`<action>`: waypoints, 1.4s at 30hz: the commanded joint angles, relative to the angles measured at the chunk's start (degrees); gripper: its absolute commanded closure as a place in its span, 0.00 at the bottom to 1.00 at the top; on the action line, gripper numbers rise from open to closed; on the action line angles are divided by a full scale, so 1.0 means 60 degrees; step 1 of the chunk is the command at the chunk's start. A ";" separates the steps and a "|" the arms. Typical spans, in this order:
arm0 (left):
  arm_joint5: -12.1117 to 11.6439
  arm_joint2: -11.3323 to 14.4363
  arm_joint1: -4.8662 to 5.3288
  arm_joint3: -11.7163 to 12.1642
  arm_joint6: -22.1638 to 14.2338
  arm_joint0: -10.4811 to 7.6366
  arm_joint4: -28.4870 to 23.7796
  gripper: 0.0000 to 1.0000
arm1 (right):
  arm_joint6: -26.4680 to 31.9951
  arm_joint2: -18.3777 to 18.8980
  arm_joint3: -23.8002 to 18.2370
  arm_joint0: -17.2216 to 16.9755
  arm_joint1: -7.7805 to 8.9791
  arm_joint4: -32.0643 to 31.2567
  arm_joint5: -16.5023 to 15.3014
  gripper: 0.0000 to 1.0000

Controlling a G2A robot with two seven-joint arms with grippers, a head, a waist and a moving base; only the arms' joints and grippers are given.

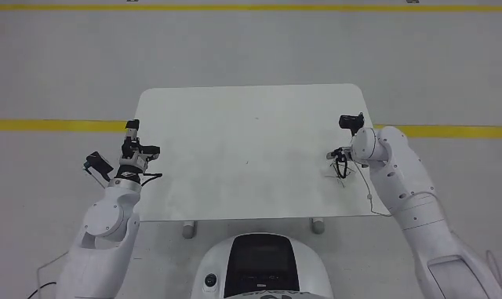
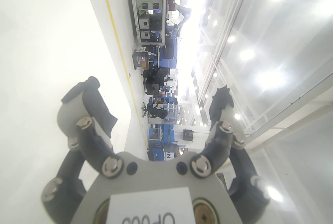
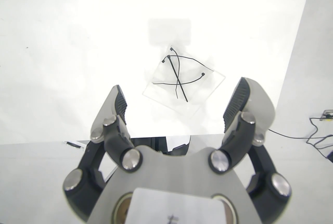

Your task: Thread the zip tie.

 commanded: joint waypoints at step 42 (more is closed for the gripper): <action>0.0000 0.0000 0.0000 0.0000 0.0000 0.0000 0.0000 0.00 | 0.0684 0.0377 -0.1521 -0.0955 0.0166 -0.0403 -0.0464 0.65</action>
